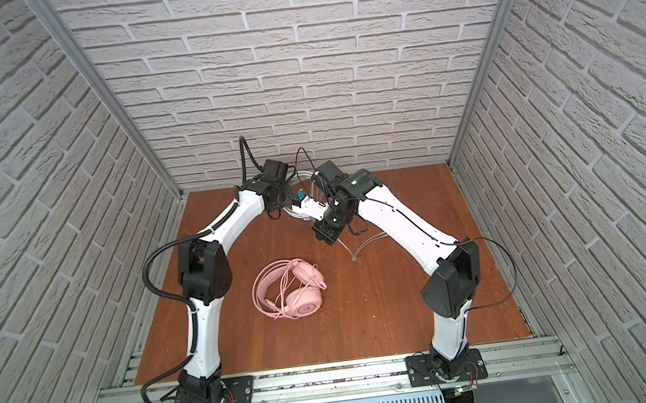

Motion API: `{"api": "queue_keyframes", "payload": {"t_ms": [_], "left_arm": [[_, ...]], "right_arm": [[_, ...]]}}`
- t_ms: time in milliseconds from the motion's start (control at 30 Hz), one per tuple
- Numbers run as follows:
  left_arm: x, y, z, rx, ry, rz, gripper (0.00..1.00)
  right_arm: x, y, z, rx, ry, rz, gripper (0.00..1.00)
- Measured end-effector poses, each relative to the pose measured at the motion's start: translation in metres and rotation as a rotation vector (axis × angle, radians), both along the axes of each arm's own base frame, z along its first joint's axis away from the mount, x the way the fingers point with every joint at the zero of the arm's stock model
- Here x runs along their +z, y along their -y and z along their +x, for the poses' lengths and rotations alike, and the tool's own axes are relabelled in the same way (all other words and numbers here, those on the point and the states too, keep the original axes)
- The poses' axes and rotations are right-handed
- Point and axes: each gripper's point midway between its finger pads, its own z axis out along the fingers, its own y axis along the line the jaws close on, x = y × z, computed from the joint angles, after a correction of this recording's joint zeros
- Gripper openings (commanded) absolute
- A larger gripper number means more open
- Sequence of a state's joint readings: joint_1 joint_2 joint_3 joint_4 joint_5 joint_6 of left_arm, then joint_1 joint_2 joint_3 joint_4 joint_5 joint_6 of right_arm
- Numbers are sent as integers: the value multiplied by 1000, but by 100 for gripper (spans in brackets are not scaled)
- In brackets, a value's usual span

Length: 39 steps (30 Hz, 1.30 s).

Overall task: Wrap the headphones
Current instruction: 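Carry the grey cable with the right gripper up toward the white headset, then loop the grey cable with the right gripper over the headset band toward the far wall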

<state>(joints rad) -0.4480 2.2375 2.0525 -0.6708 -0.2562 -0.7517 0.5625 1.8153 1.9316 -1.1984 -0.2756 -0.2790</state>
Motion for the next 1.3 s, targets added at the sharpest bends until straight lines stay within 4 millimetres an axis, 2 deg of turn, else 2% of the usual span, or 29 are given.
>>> {"api": "queue_keyframes", "payload": {"t_ms": [367, 667, 800, 967, 1133, 1300], "left_arm": [[-8, 17, -6, -133, -35, 4, 0], [-10, 32, -12, -265, -49, 7, 0], [-13, 44, -17, -338, -48, 6, 0], [-28, 53, -28, -410, -79, 11, 0], [-31, 64, -33, -473, -78, -3, 0], [-33, 72, -41, -531, -81, -26, 0]], "right_arm": [[24, 19, 39, -42, 96, -4, 5], [24, 47, 75, -117, 124, -28, 5], [19, 61, 90, -161, 120, -34, 5], [4, 80, 113, -234, 100, -54, 5], [-10, 88, 133, -270, 90, -73, 5], [-20, 92, 141, -298, 67, -73, 5]]}}
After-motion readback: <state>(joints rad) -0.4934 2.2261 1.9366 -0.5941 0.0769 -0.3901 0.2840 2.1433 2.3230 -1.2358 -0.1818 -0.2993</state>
